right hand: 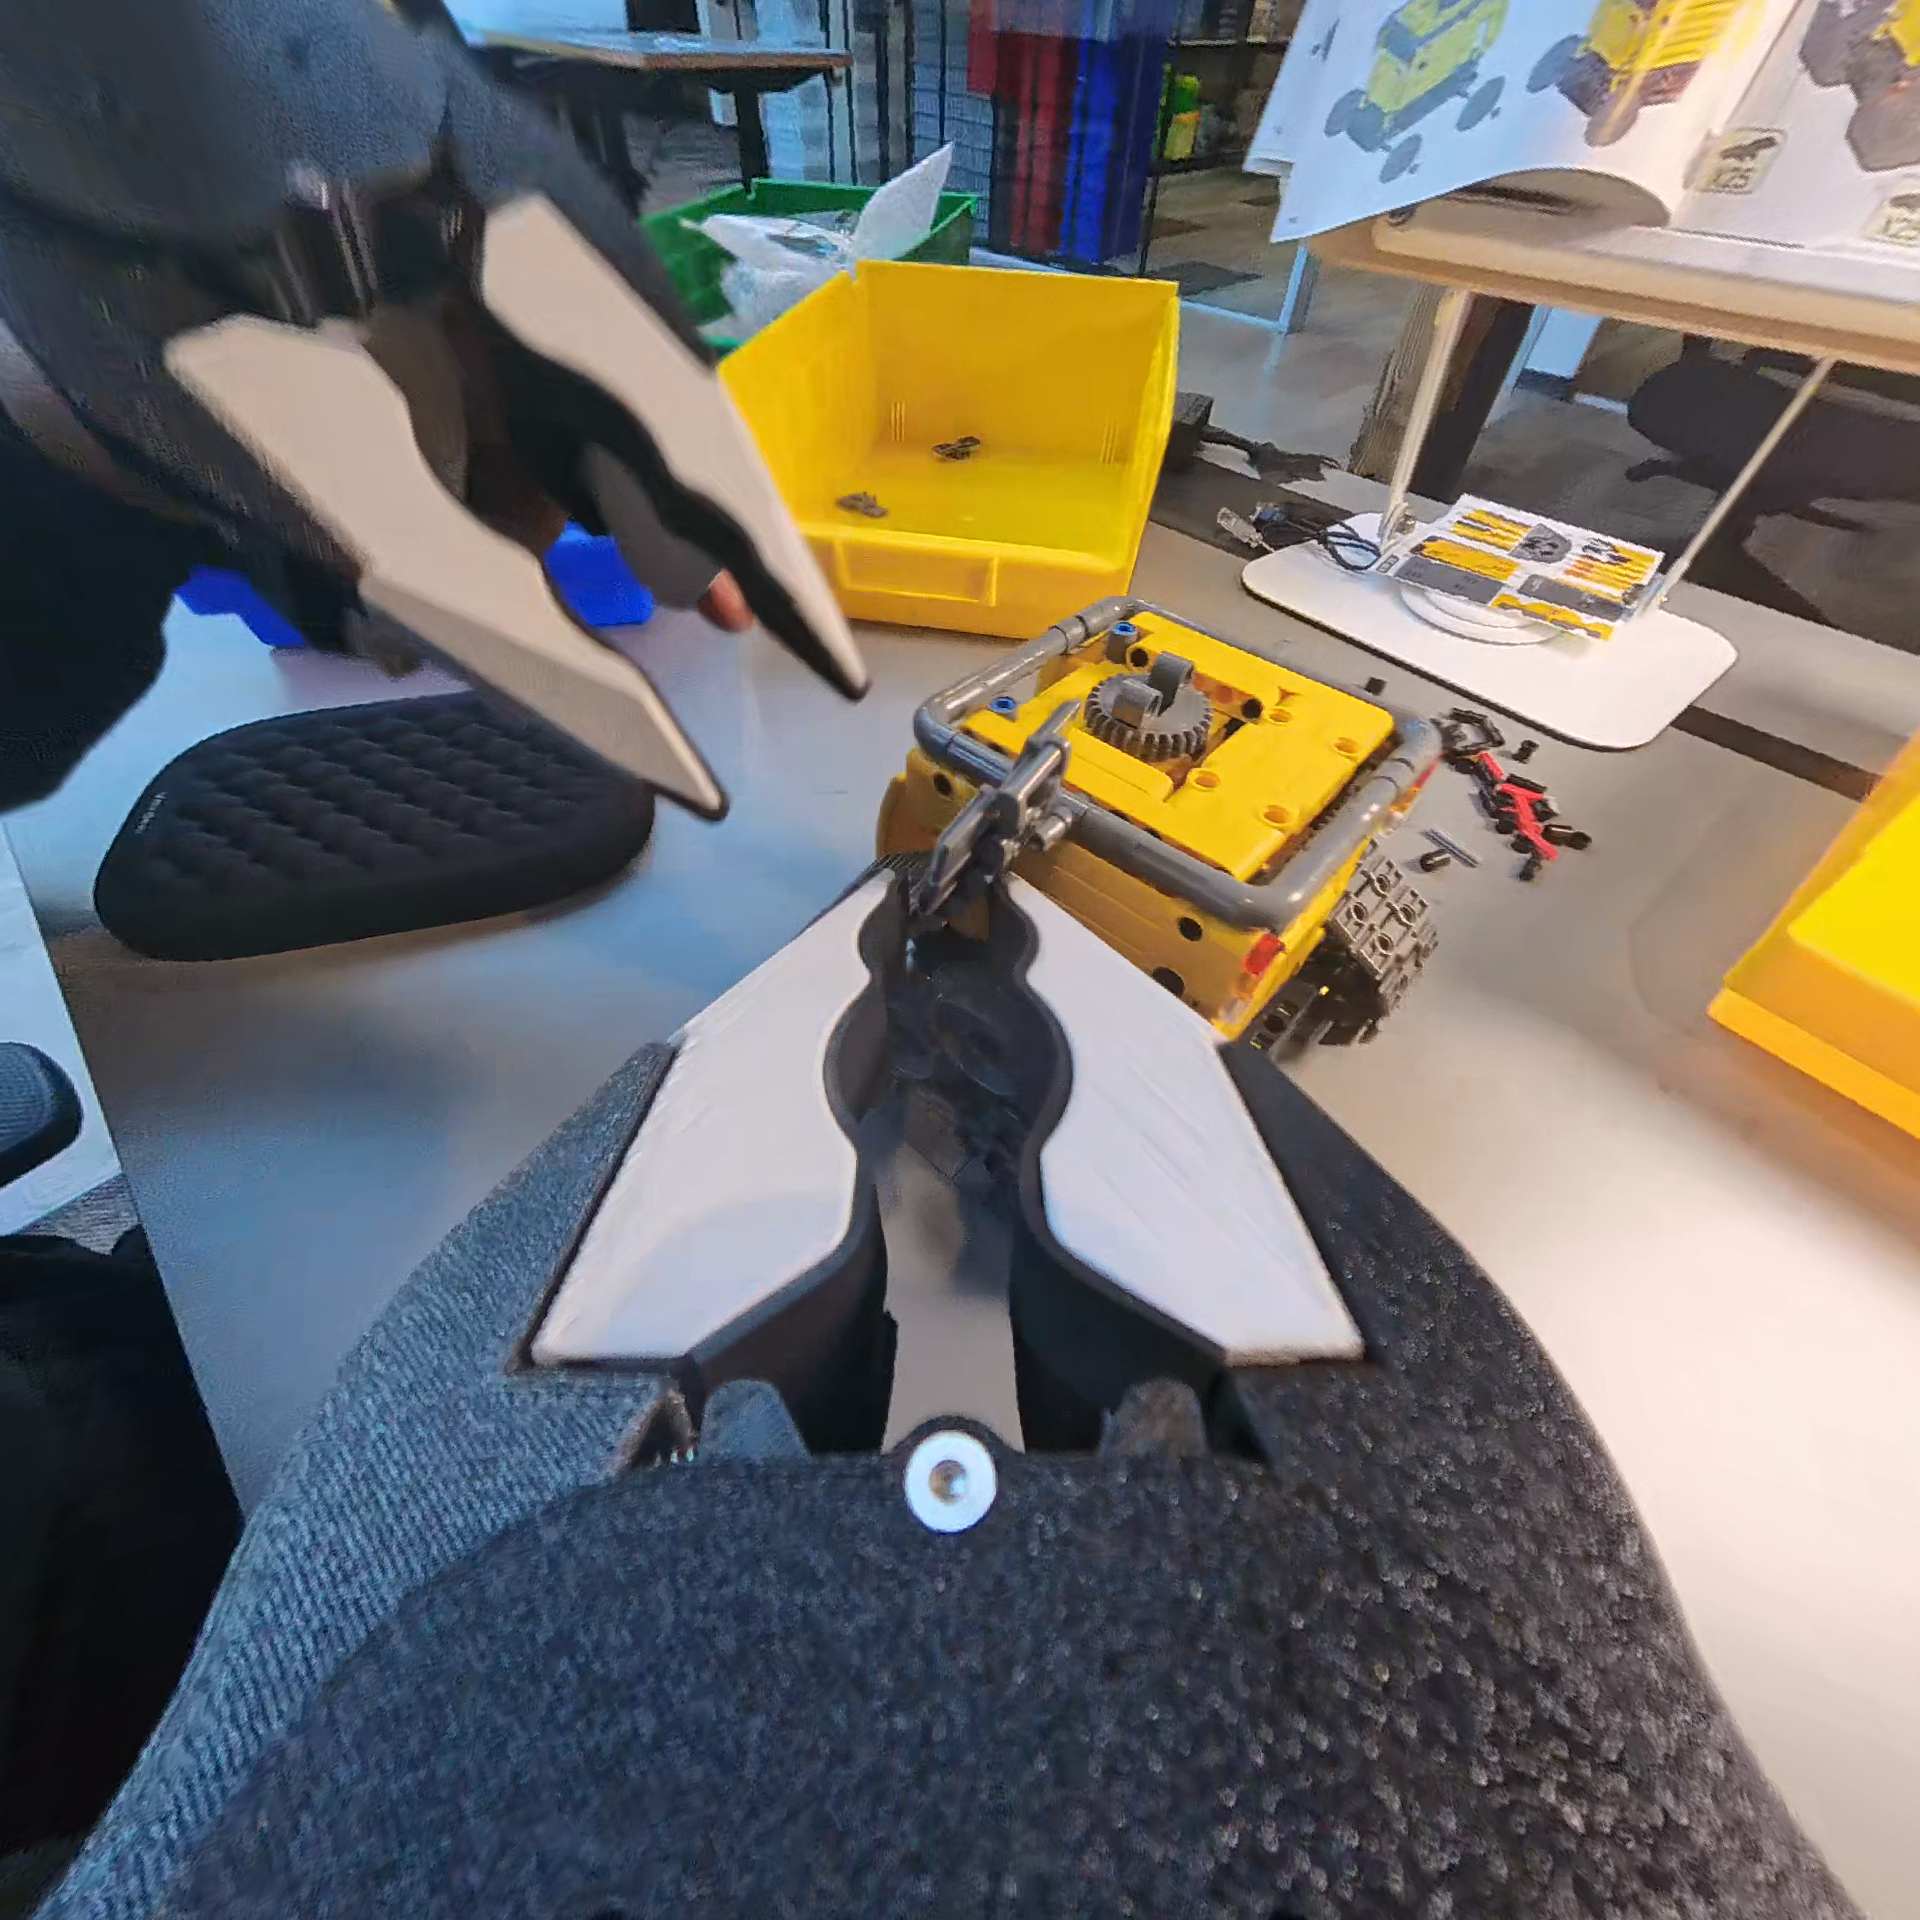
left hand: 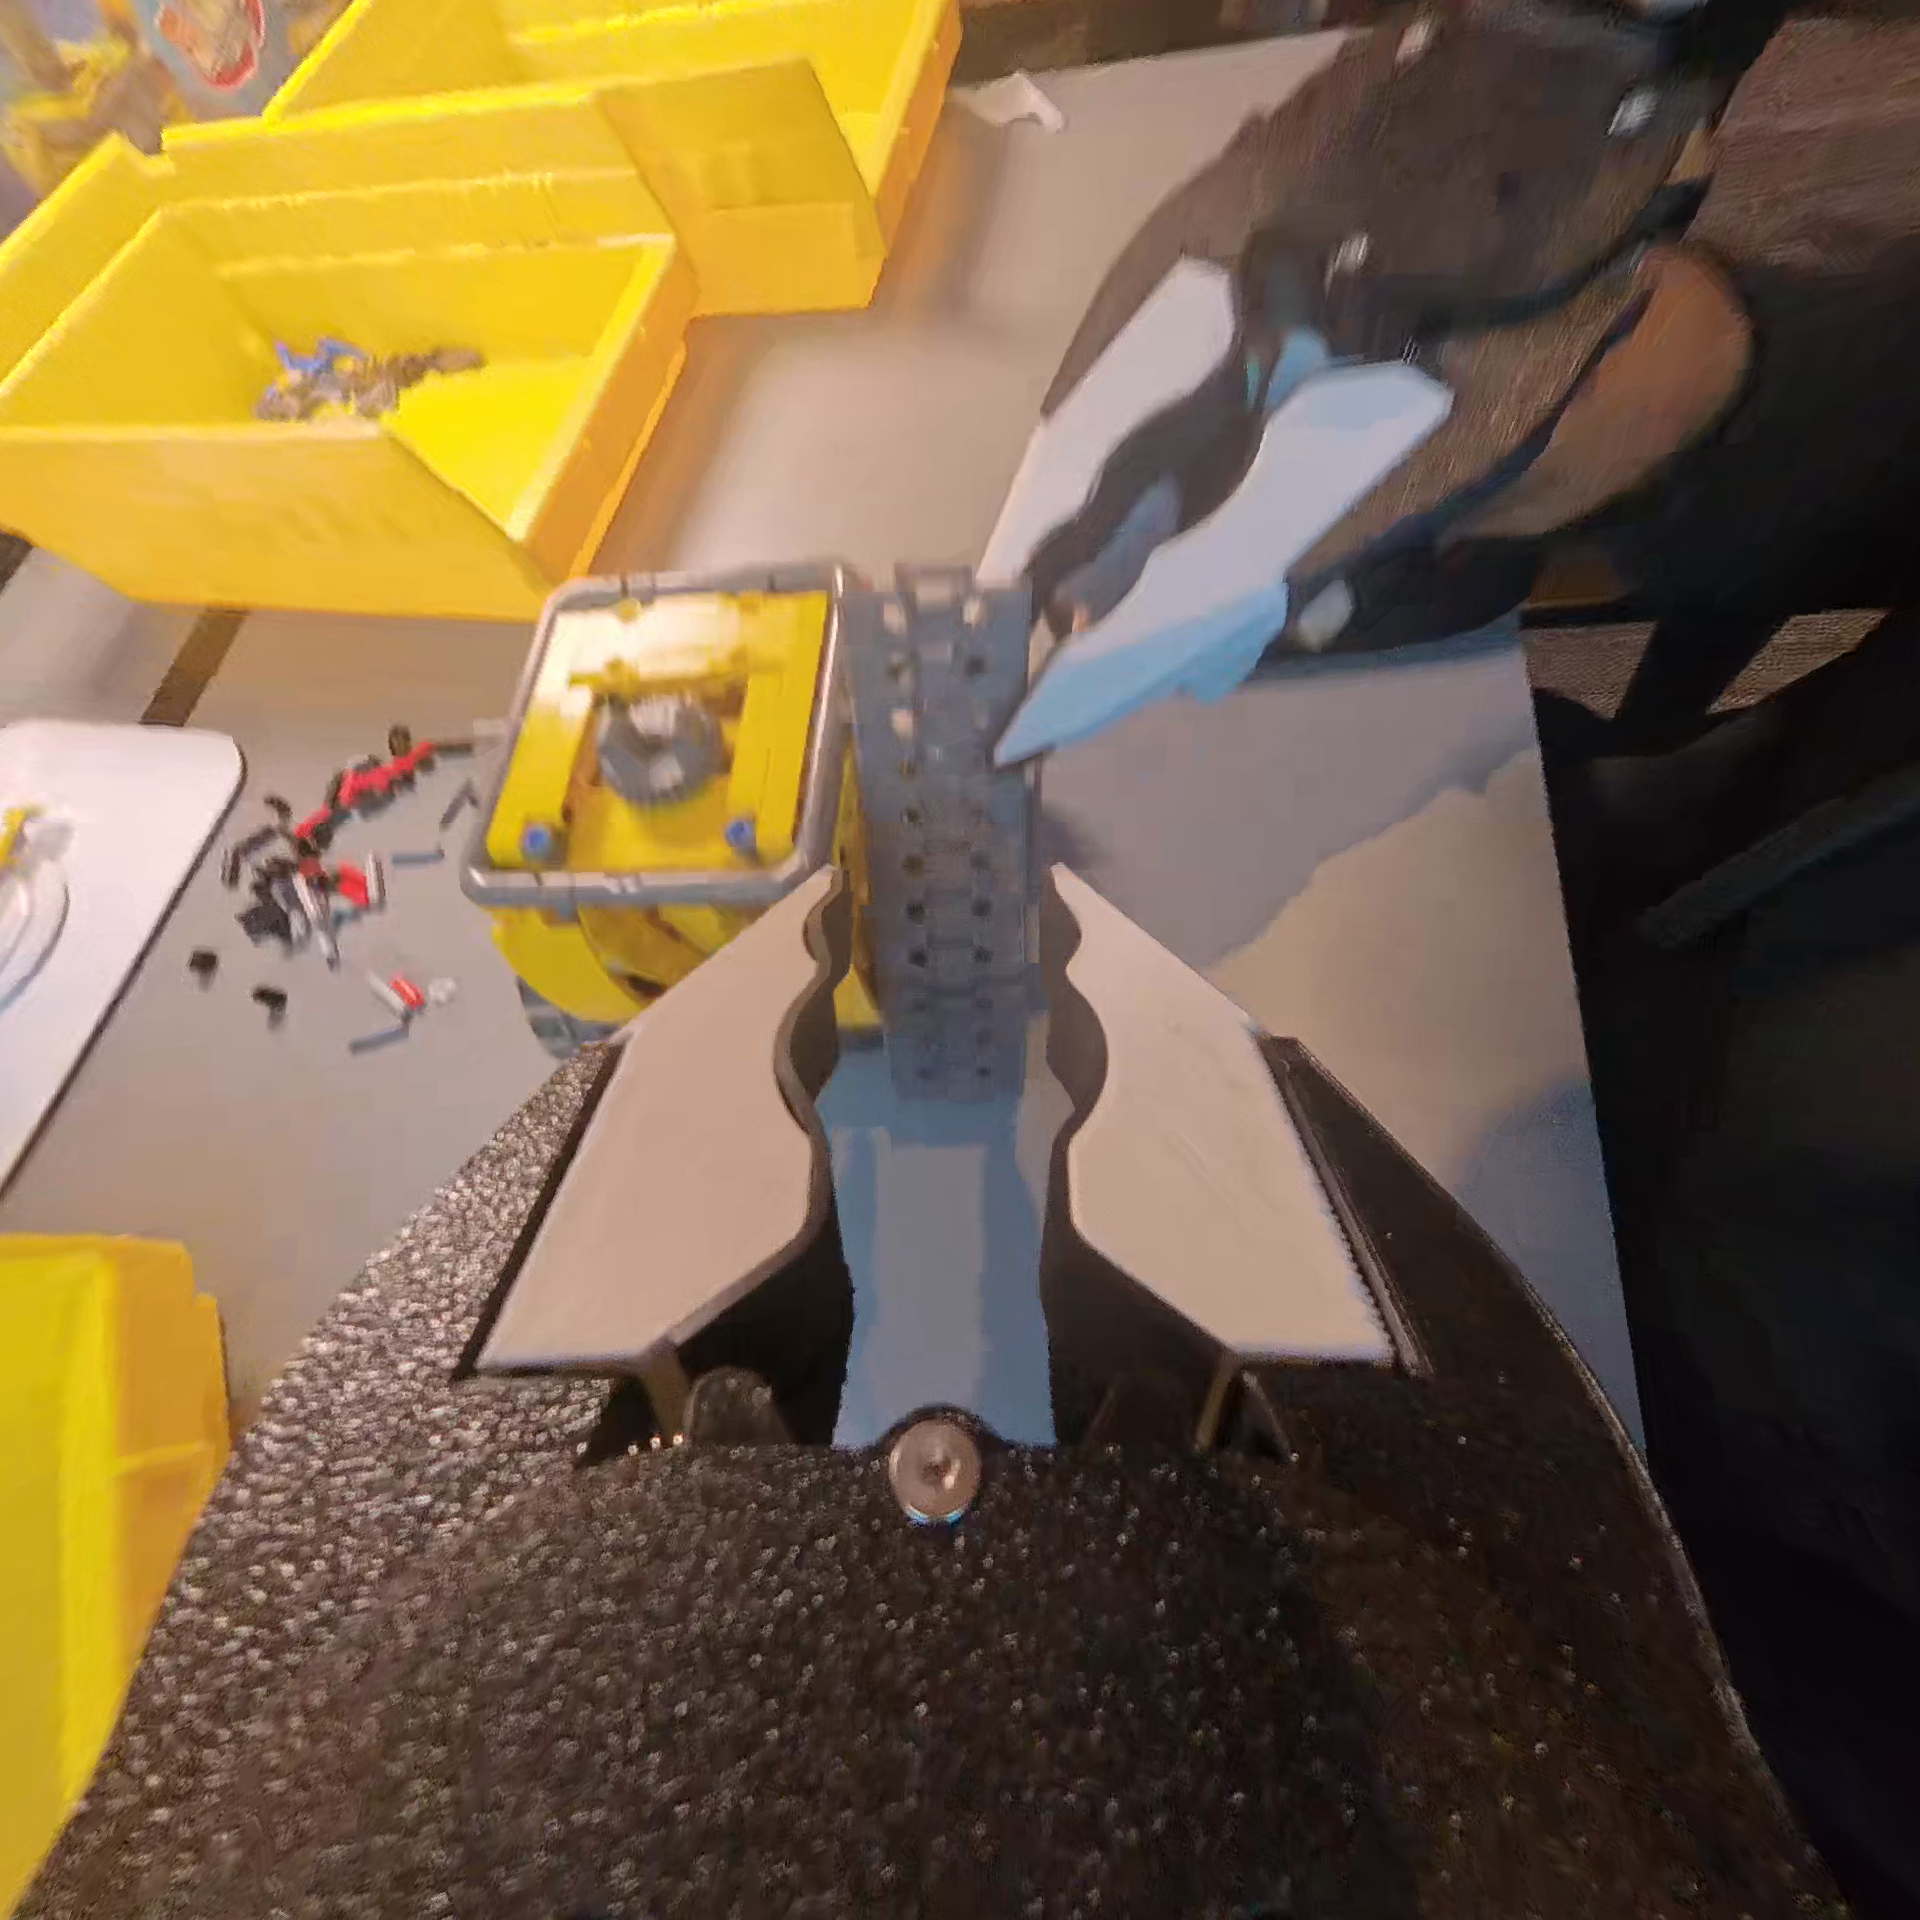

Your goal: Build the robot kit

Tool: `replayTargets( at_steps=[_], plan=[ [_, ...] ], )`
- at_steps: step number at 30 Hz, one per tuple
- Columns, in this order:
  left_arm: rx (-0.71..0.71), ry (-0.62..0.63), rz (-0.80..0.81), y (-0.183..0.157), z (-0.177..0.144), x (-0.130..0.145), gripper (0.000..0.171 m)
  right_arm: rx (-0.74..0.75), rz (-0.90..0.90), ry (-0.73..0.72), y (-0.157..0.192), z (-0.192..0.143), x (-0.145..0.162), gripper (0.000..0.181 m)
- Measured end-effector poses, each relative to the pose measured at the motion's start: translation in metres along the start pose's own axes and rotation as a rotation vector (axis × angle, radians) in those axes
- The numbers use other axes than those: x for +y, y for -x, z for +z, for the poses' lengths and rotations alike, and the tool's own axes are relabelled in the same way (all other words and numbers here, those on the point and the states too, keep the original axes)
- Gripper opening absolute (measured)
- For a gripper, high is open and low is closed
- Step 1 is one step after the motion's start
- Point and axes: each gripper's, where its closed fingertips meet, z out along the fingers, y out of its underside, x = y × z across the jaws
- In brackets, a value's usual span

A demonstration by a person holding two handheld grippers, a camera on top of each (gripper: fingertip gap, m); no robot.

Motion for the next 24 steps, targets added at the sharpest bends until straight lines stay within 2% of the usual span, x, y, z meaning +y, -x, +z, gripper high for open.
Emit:
replayTargets(
  at_steps=[4,7,11,14,20,24],
  plan=[
    [-0.089,0.101,-0.064,-0.007,0.021,0.051,0.038,-0.009,0.051,0.002,-0.008,-0.006,0.004,0.014],
    [-0.132,0.121,-0.06,-0.015,0.035,0.066,0.035,-0.022,0.093,-0.008,-0.013,-0.012,0.003,0.014],
    [-0.198,0.128,-0.004,-0.017,0.047,0.066,0.031,-0.044,0.136,-0.006,-0.014,-0.02,0.006,0.013],
    [-0.197,0.104,-0.001,-0.019,0.05,0.061,0.019,-0.042,0.178,-0.015,-0.017,-0.027,0.013,0.012],
    [-0.239,0.095,0.028,-0.017,0.056,0.055,0.017,-0.063,0.294,-0.025,-0.035,-0.031,0.019,0.013],
    [-0.247,0.064,-0.009,-0.016,0.058,0.05,0.017,-0.103,0.37,-0.024,-0.047,-0.031,0.025,0.013]
  ],
)
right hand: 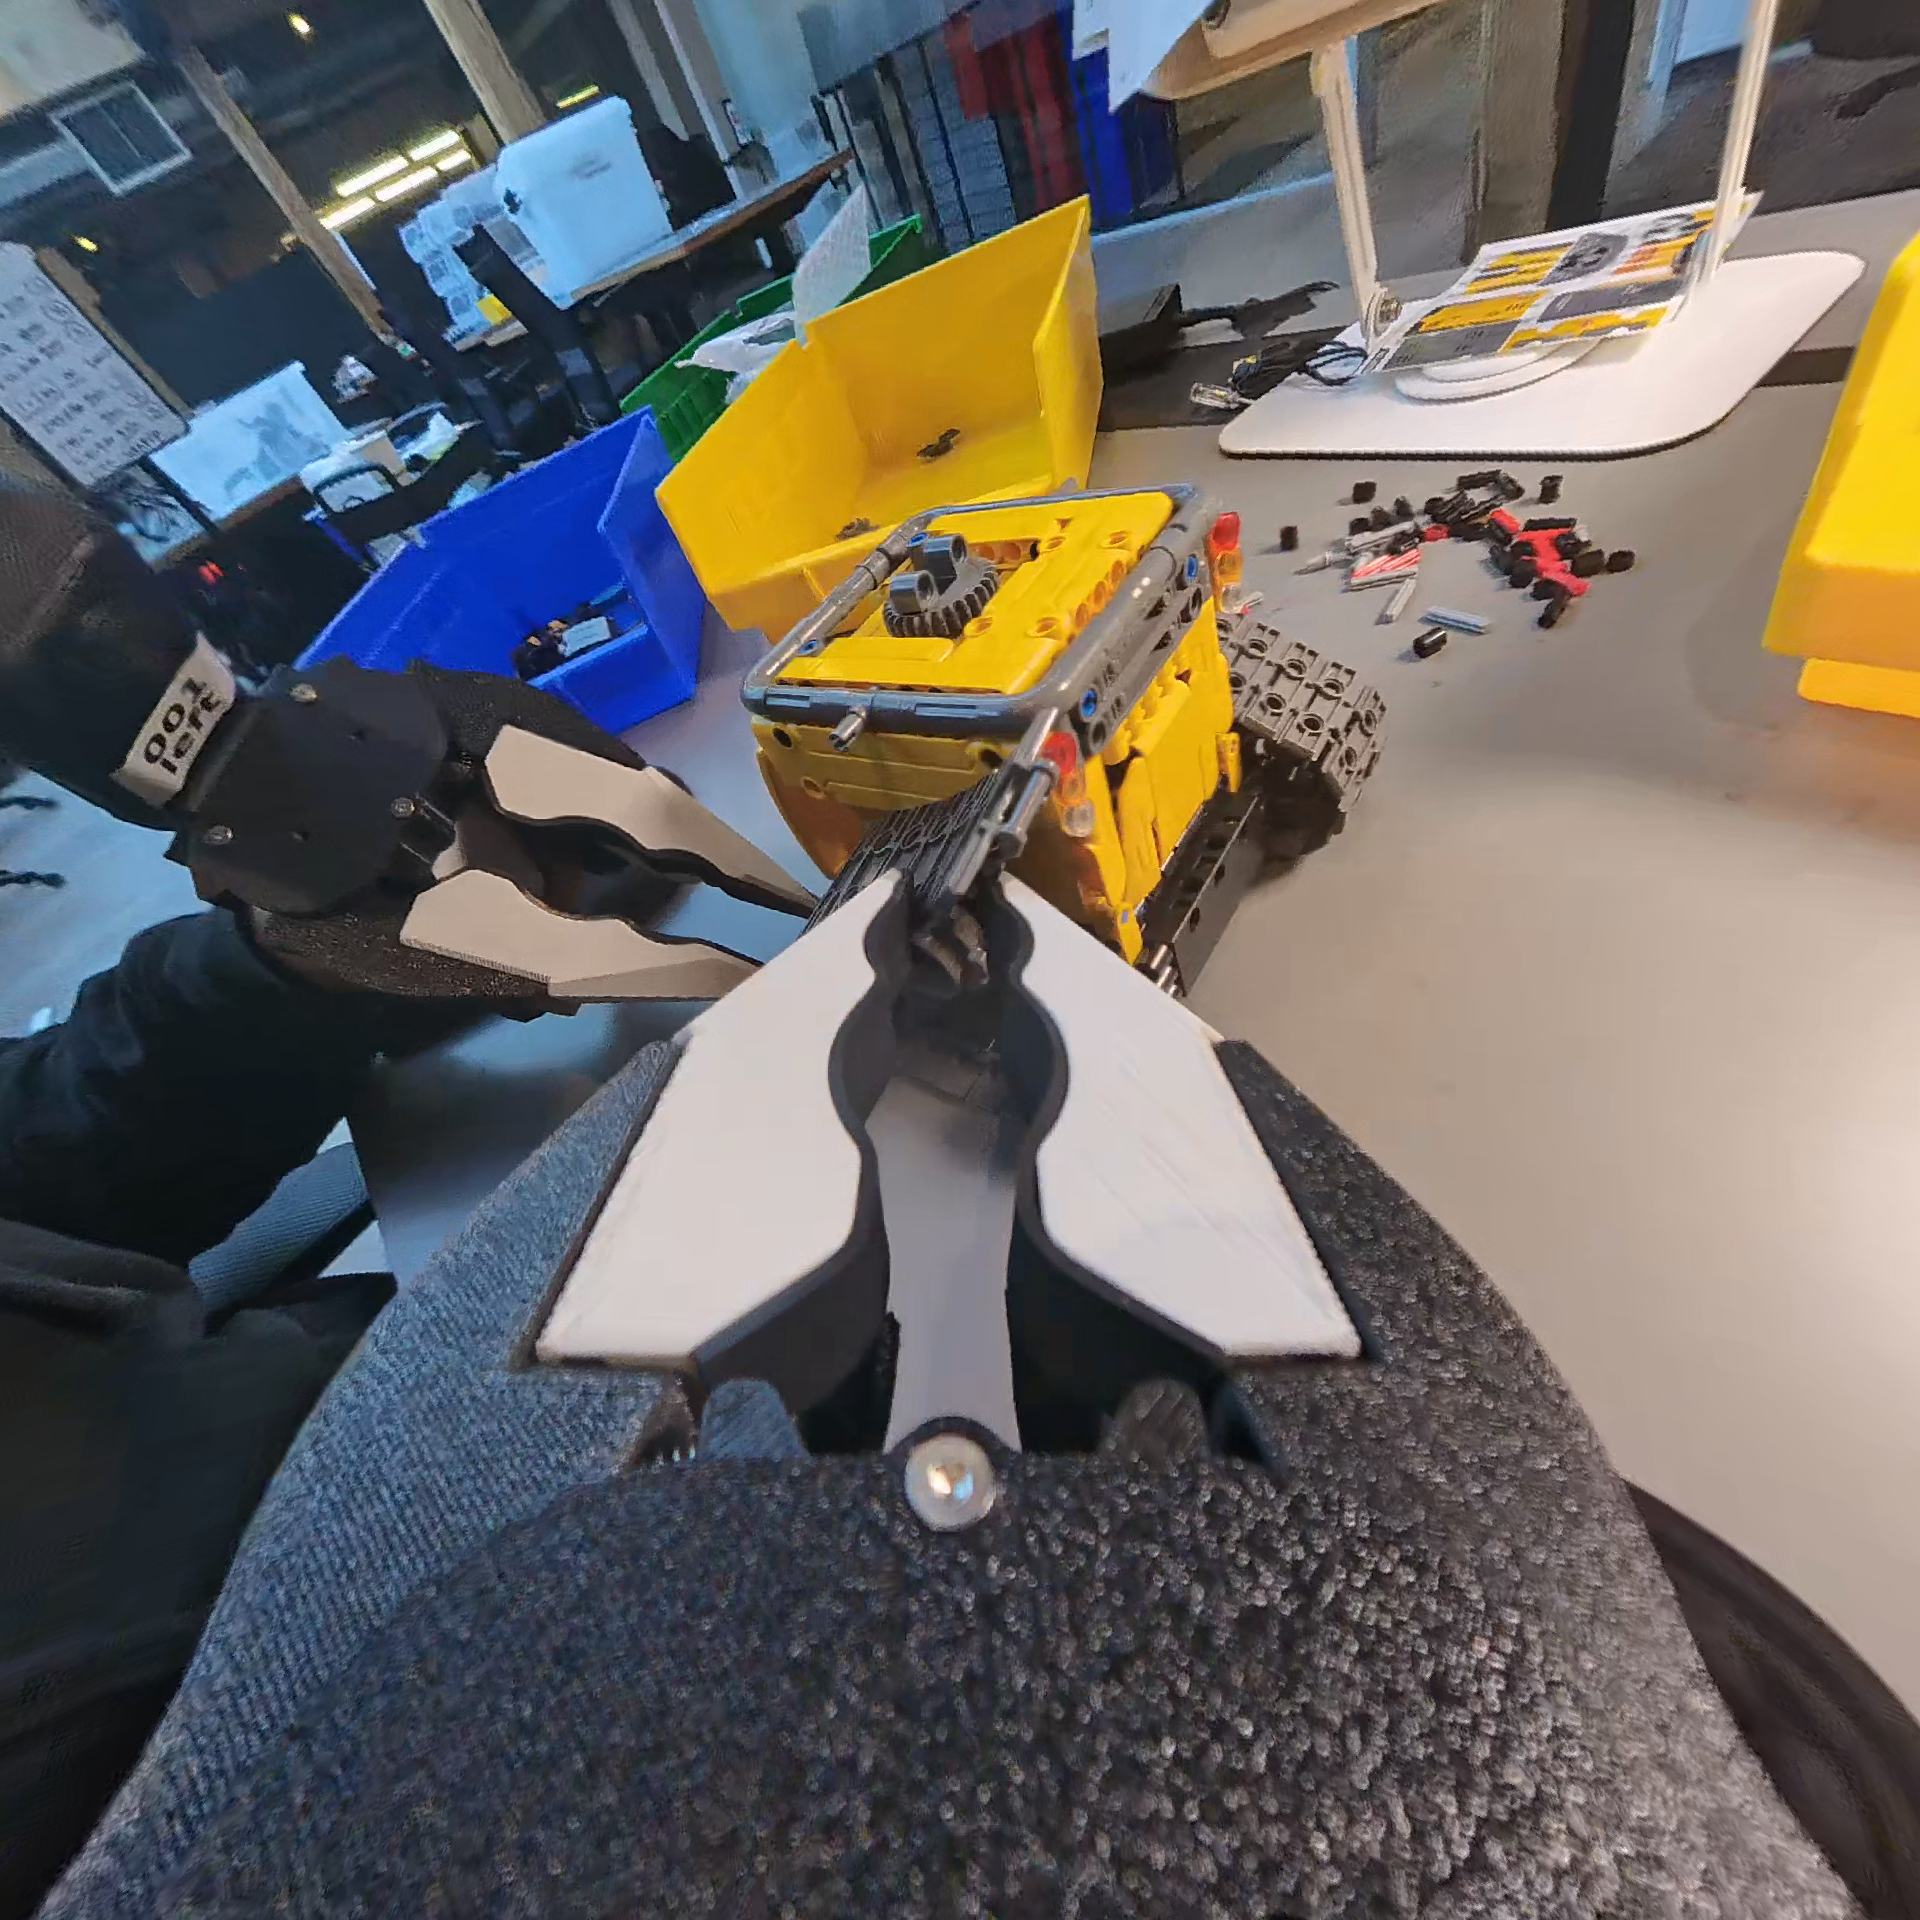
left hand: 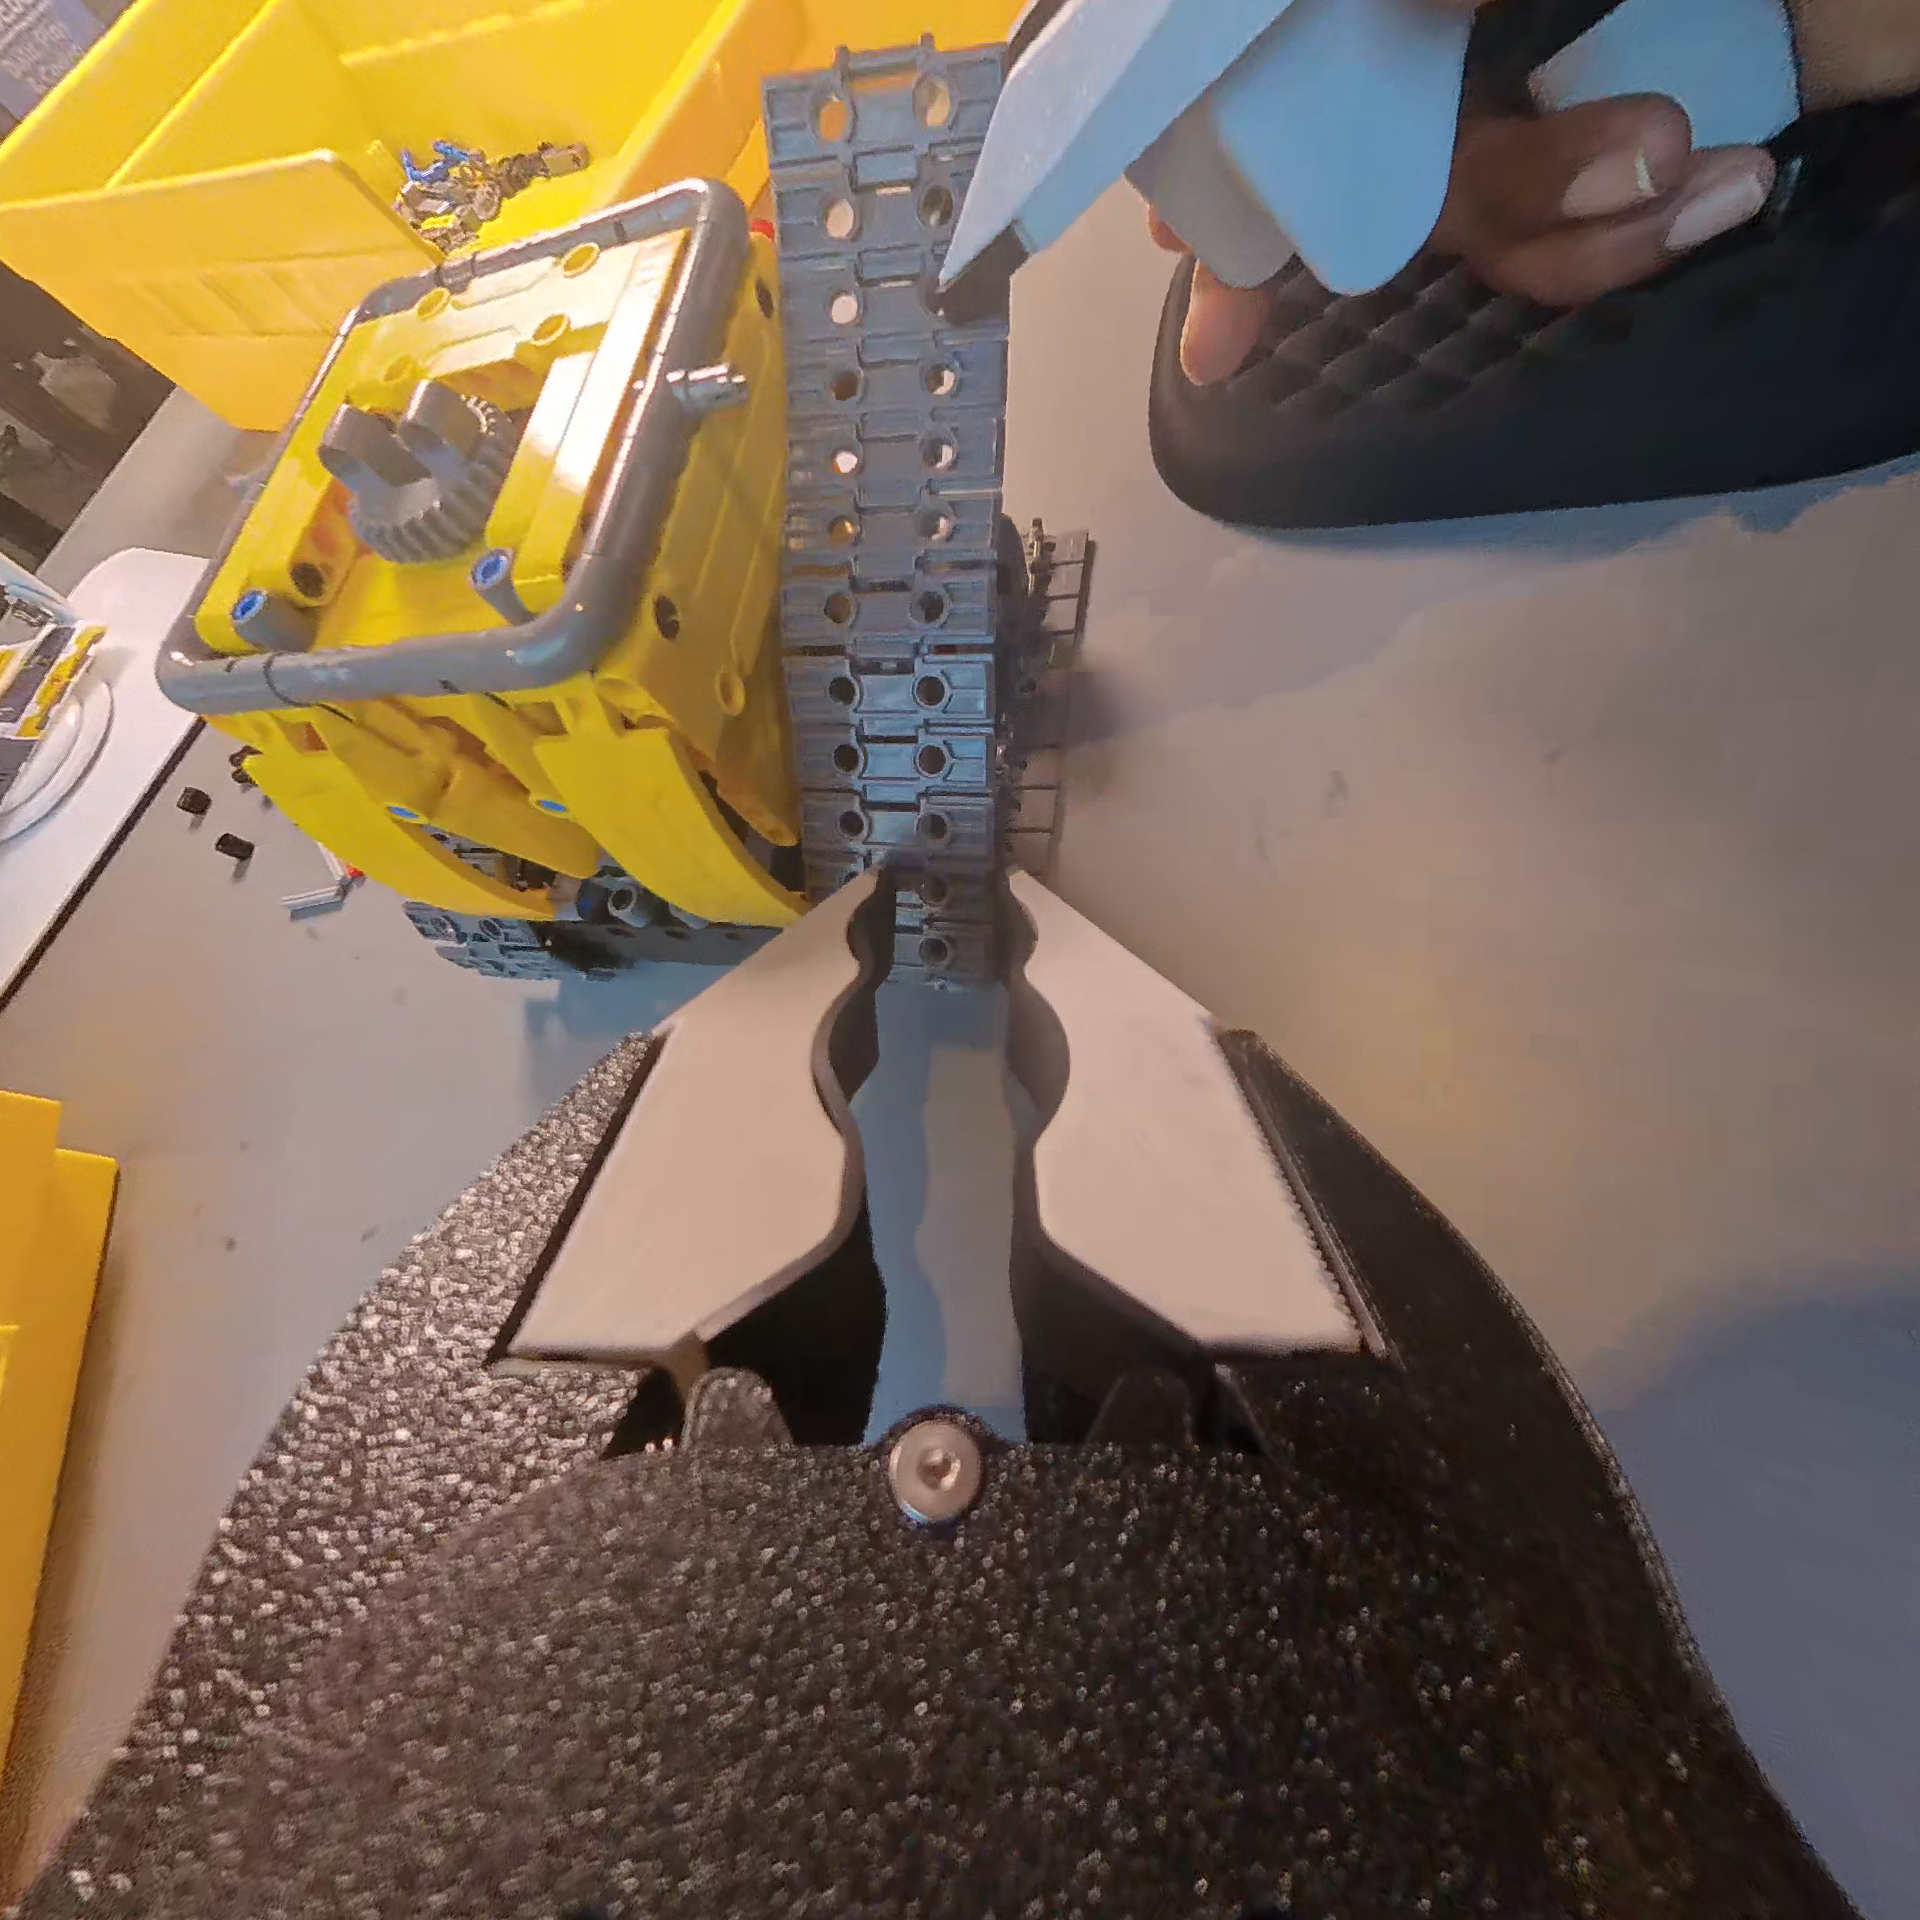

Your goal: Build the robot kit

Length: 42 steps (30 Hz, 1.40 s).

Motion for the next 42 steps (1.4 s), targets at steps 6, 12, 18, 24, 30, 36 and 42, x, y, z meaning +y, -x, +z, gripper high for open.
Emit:
replayTargets(
  at_steps=[6,12,18,24,30,36,42],
  plan=[
    [-0.029,-0.008,0.007,-0.001,0.003,-0.005,0.018,-0.075,0.047,0.059,-0.011,-0.004,0.004,0.014],
    [-0.051,-0.024,0.002,-0.001,0.006,-0.009,0.017,-0.106,0.09,0.099,-0.026,-0.01,0.005,0.026],
    [-0.067,-0.055,-0.012,0.001,0.007,-0.014,0.017,-0.061,0.097,0.13,-0.051,-0.015,0.009,0.026],
    [-0.071,-0.087,-0.008,0.0,0.01,-0.02,0.017,-0.16,-0.367,0.113,-0.003,-0.02,0.0,0.044],
    [-0.054,-0.106,-0.011,-0.002,0.012,-0.021,0.017,0.152,-0.969,0.206,-0.019,0.004,0.022,0.013],
    [-0.073,-0.127,0.018,0.007,-0.004,-0.022,0.018,0.15,-1.028,0.134,-0.016,-0.01,0.012,0.008],
    [-0.236,-0.269,0.005,0.041,-0.039,-0.05,0.025,0.186,-1.151,0.18,-0.022,-0.017,0.012,0.007]
  ],
)
